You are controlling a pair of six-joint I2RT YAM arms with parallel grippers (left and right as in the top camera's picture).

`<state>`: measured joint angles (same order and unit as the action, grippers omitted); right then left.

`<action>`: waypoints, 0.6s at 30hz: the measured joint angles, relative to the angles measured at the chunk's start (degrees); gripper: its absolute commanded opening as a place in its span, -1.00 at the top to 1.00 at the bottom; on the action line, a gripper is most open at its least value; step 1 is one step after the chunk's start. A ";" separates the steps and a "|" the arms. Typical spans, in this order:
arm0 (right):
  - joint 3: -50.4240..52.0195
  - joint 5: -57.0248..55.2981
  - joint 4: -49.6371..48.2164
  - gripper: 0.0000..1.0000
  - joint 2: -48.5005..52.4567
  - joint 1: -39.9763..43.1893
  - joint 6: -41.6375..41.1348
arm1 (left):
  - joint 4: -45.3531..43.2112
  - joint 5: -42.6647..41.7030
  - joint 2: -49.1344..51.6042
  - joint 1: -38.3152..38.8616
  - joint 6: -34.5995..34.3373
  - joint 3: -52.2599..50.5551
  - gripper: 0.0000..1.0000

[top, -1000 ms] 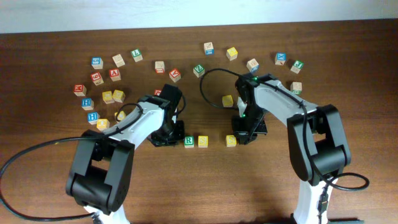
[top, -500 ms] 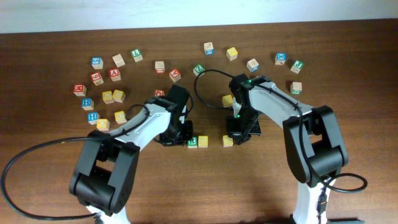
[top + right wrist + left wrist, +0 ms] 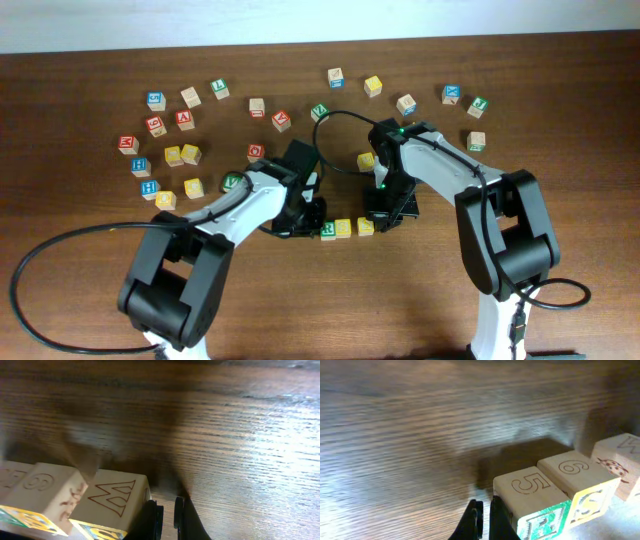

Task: Spell out RSS

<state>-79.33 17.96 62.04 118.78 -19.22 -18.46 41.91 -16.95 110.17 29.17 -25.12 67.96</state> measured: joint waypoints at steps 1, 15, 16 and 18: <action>0.00 0.00 0.00 0.92 0.00 0.00 -0.09 | -0.20 -0.26 0.00 0.76 -0.02 0.00 1.00; 0.00 -0.90 -0.81 0.92 -0.22 -1.84 -0.68 | -2.32 -0.22 0.00 0.90 -0.44 -0.04 1.00; 0.00 -0.83 -1.16 0.92 -0.22 -1.92 -0.68 | -1.86 -0.22 0.00 0.90 -0.44 -0.04 1.00; 0.00 -0.68 -1.90 0.92 -0.33 -1.95 -0.66 | -0.83 -0.22 0.00 0.90 -0.44 -0.04 1.00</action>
<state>-79.33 17.28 60.14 118.45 -21.17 -19.11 41.08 -17.17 110.17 30.06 -25.56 67.92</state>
